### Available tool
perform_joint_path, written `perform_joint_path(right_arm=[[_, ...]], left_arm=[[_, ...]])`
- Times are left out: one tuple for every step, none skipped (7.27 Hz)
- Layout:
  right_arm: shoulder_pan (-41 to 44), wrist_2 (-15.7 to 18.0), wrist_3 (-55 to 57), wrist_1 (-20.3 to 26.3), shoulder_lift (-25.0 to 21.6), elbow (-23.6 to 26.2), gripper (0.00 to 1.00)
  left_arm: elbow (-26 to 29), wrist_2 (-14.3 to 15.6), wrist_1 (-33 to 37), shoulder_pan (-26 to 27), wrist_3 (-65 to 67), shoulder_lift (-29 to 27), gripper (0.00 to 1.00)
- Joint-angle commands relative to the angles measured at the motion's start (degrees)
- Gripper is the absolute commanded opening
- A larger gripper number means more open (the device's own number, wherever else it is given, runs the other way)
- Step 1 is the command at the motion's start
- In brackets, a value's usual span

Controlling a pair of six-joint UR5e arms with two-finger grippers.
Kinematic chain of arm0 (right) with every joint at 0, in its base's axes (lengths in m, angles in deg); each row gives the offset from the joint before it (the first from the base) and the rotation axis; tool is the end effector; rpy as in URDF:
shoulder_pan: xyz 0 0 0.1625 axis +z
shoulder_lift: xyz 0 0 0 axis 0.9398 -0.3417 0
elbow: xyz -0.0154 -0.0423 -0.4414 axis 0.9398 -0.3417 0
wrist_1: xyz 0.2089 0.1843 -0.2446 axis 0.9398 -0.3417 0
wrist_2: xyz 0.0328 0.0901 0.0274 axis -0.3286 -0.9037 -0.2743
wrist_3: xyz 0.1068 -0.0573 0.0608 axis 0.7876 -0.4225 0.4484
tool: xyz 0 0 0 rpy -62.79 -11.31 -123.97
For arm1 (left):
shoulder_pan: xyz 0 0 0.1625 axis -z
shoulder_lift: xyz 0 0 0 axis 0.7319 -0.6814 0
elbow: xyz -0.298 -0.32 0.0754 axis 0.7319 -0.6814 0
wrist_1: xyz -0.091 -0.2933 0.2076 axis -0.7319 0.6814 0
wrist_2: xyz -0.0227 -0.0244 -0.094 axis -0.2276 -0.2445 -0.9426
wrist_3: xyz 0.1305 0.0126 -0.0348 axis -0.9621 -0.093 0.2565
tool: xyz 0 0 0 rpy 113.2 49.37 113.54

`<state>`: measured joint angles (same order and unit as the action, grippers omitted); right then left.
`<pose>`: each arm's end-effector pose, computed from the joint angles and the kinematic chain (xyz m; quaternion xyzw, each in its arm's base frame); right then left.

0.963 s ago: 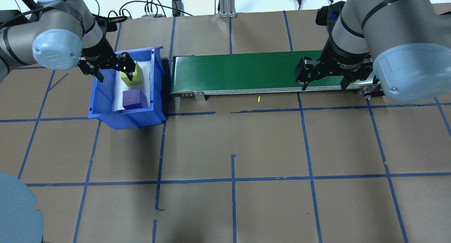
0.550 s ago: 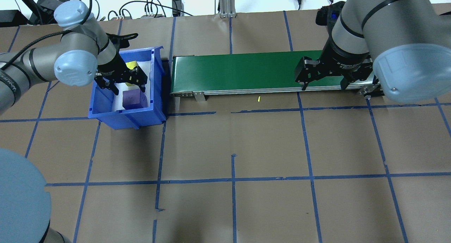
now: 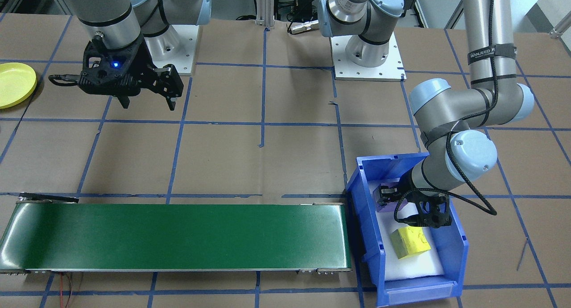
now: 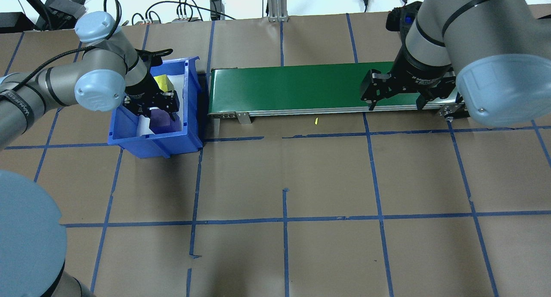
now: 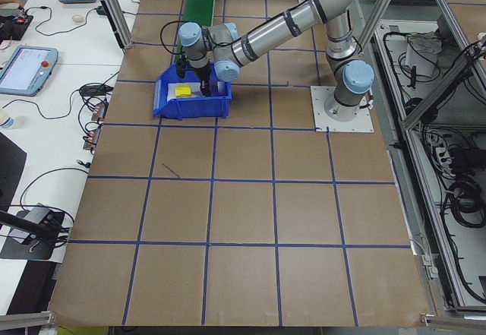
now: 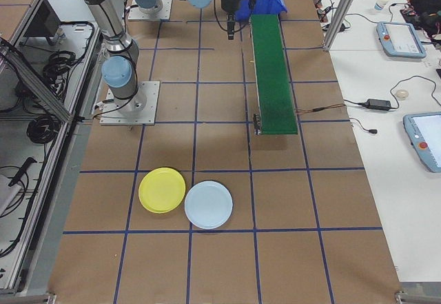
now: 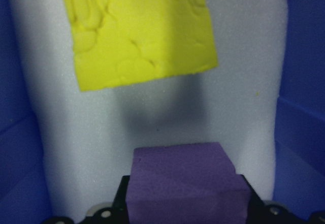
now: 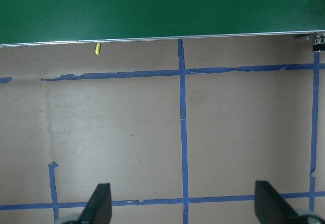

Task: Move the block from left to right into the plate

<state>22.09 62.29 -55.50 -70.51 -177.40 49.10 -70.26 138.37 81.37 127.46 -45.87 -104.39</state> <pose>0.1487 -0.4198 0.4347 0.0161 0.9996 -0.0252 0.0006 -0.0418 -0.5778 0.2418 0.0239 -0.9984 -0.0455 0.0223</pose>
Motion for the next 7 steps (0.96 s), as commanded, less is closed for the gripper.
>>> perform_joint_path(right_arm=[[0.0, -0.1, 0.0, 0.0, 0.1, 0.0, 1.0], [0.0, -0.1, 0.0, 0.0, 0.1, 0.0, 1.0], [0.0, -0.1, 0.0, 0.0, 0.1, 0.0, 1.0], [0.0, -0.1, 0.0, 0.0, 0.1, 0.0, 1.0], [0.0, -0.1, -0.1, 0.0, 0.1, 0.0, 1.0], [0.0, -0.1, -0.1, 0.0, 0.1, 0.0, 1.0], [0.0, -0.1, -0.1, 0.0, 0.1, 0.0, 1.0]], left_arm=[[3.5, 2.8, 3.7, 0.0, 0.2, 3.1, 0.15], [7.0, 3.2, 8.5, 0.1, 0.0, 4.8, 0.15], [10.9, 2.8, 13.4, 0.3, 0.1, 5.8, 0.15], [13.9, 2.5, 16.1, 1.5, 0.3, 6.7, 0.16], [16.6, 1.9, 16.3, 3.8, 0.9, 6.9, 0.16], [17.5, 1.8, 15.3, 7.7, 3.0, 6.5, 0.16], [17.5, 1.9, 12.6, 12.9, 6.6, 5.4, 0.16]])
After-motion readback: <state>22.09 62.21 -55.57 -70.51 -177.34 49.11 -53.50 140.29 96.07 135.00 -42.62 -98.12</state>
